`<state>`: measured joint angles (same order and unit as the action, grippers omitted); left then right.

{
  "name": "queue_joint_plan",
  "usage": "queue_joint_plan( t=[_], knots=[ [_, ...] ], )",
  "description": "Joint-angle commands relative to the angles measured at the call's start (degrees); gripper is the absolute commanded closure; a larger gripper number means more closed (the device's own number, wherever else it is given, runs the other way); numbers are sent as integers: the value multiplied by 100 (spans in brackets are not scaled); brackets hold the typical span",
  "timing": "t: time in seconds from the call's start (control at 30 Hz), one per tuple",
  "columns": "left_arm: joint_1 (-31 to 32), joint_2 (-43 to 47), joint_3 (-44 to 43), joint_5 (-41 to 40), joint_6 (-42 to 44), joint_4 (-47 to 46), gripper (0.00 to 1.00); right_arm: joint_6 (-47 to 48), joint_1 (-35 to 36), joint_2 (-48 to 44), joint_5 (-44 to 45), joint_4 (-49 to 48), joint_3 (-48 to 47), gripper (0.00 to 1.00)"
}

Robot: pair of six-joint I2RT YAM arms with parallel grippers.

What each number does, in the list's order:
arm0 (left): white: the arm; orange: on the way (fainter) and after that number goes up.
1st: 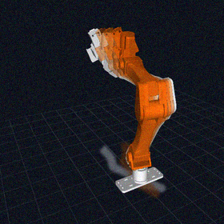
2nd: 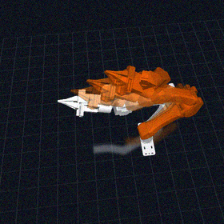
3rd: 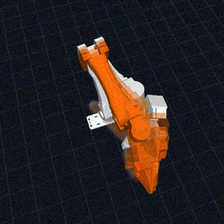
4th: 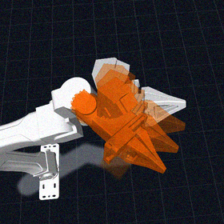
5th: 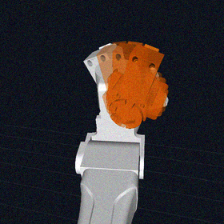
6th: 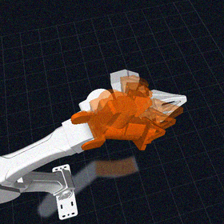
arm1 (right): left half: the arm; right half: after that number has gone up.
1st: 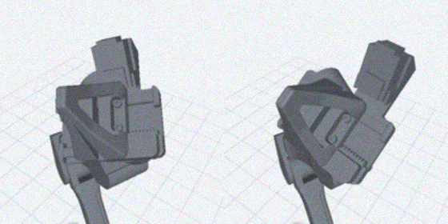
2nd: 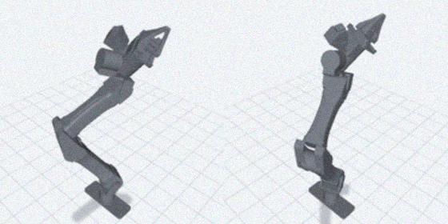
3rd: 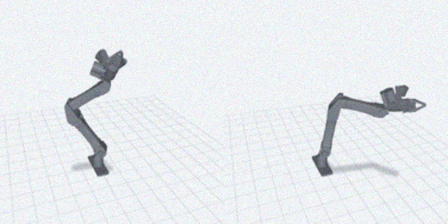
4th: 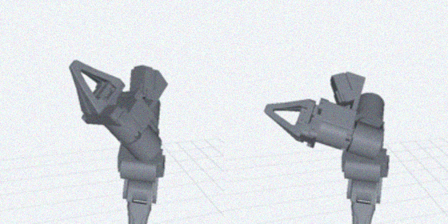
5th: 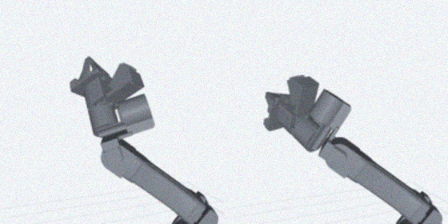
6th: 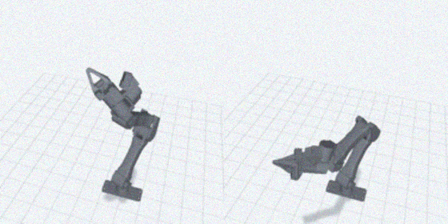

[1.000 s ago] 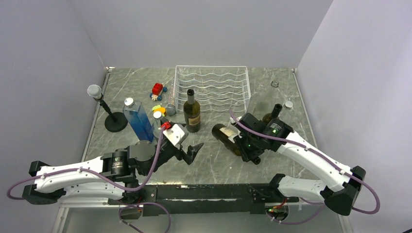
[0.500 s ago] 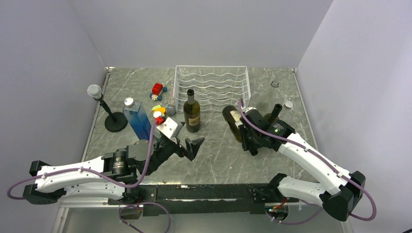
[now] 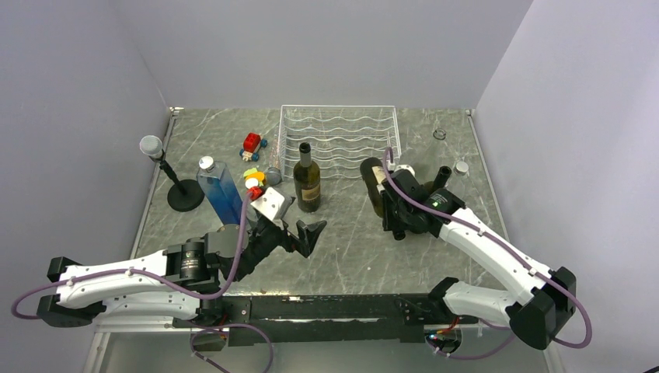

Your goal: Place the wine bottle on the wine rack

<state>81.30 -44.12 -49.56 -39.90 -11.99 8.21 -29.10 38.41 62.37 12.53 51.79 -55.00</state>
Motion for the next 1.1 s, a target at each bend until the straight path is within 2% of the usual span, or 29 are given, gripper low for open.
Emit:
queue_joint_plan(
  t=[0.0, 0.47, 0.83, 1.07],
  knots=[
    [-2, -42, -129, -106, -158, -42, 1, -71, -37, 45, 168, -923, -72, 100],
    [-2, -43, -209, -498, -400, 191, 1, -314, -88, 308, 756, -1481, 229, 100],
    [-11, 11, -89, -157, -243, -194, 1, -815, -88, 329, 1349, -3662, 1545, 100],
    [-14, -235, -279, -133, -315, -32, 1, -564, -93, 551, 1668, -4794, 1937, 100]
  ],
)
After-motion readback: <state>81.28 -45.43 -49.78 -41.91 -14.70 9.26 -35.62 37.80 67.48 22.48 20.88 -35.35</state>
